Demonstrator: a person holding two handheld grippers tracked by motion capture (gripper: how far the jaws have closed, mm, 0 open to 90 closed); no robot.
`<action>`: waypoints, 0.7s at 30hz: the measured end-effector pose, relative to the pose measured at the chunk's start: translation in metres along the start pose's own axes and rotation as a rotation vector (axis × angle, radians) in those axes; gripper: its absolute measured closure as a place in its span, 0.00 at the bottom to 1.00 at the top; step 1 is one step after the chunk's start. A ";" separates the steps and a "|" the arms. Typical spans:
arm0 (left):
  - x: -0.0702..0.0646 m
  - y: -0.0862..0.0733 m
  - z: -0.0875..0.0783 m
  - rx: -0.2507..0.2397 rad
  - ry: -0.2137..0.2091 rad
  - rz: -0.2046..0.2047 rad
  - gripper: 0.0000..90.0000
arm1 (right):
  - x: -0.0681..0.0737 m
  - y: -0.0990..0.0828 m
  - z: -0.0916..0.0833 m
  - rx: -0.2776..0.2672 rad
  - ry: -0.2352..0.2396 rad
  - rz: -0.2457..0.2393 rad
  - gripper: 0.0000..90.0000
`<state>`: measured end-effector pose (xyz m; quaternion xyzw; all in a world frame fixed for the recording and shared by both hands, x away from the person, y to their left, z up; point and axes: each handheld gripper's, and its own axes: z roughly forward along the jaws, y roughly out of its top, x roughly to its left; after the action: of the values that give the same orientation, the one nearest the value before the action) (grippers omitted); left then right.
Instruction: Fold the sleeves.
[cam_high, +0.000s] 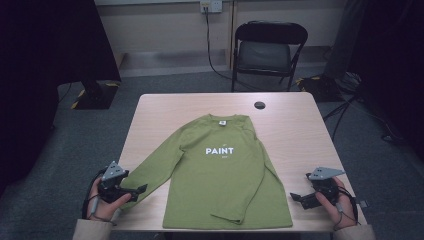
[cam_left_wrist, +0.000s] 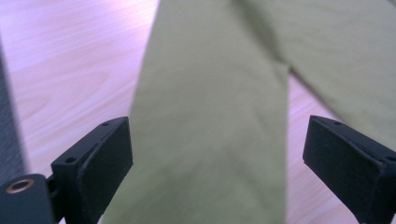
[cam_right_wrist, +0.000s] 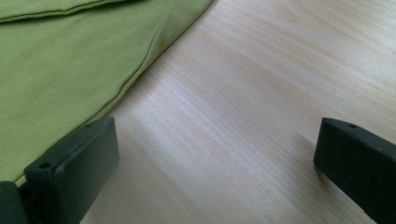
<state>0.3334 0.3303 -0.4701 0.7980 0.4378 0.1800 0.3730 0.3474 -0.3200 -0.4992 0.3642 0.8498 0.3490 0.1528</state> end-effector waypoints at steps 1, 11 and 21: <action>0.003 -0.003 -0.002 0.006 0.008 -0.003 0.10 | 0.000 0.000 0.000 0.000 0.000 -0.001 0.00; 0.022 -0.027 -0.012 0.045 0.066 -0.035 0.16 | 0.000 0.000 0.000 0.000 0.000 -0.001 0.00; 0.030 -0.038 -0.007 0.055 0.062 -0.045 0.27 | 0.000 0.000 0.000 0.000 0.001 -0.001 0.00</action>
<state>0.3241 0.3709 -0.4950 0.7919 0.4717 0.1840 0.3412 0.3475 -0.3195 -0.4993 0.3636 0.8500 0.3492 0.1529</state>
